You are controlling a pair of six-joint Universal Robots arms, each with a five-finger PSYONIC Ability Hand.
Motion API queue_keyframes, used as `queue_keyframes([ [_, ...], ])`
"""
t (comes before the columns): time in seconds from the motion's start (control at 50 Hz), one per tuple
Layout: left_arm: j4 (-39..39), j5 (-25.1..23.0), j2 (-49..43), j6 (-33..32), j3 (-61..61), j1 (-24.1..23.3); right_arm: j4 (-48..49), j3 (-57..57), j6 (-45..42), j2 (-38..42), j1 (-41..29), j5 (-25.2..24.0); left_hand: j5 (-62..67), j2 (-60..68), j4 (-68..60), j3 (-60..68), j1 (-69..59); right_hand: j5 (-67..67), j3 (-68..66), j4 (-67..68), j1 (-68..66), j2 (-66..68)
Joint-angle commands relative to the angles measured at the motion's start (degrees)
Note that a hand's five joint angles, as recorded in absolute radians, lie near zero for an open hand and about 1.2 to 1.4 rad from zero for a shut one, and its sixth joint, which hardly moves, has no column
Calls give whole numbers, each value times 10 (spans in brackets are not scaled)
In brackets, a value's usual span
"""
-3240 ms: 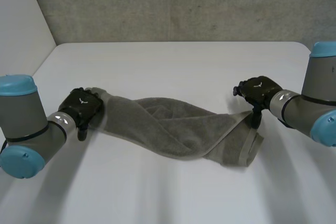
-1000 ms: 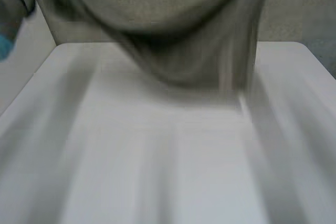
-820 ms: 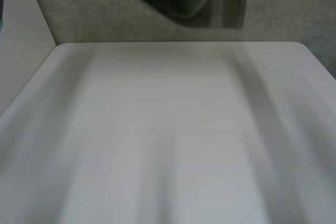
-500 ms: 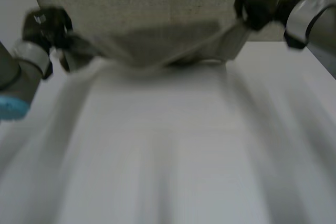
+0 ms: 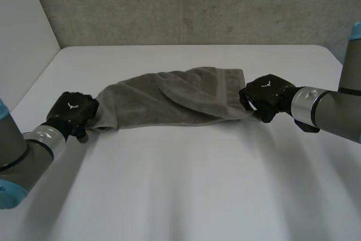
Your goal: Fold the towel.
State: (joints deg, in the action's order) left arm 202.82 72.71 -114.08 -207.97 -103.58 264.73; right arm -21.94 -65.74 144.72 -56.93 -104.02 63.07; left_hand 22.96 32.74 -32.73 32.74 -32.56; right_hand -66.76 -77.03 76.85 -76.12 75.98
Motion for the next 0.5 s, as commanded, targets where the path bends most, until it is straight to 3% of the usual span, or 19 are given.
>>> queue_keyframes([
  [0.02, -41, 0, 70, 9, -11, 0, 1, -33, 2, -31, 0, -3, -101, -99, 99, -99, 97, -32, -30, 32, -39, 40],
  [0.3, -37, 0, 68, 11, -11, -2, 35, -77, 2, -32, 0, -2, -130, -128, 128, -128, 126, -32, -30, 32, -39, 40],
  [0.5, -37, 1, 12, 16, 29, -48, 55, -95, 3, -31, 1, -2, -118, -116, 116, -116, 114, -32, -30, 32, -39, 40],
])
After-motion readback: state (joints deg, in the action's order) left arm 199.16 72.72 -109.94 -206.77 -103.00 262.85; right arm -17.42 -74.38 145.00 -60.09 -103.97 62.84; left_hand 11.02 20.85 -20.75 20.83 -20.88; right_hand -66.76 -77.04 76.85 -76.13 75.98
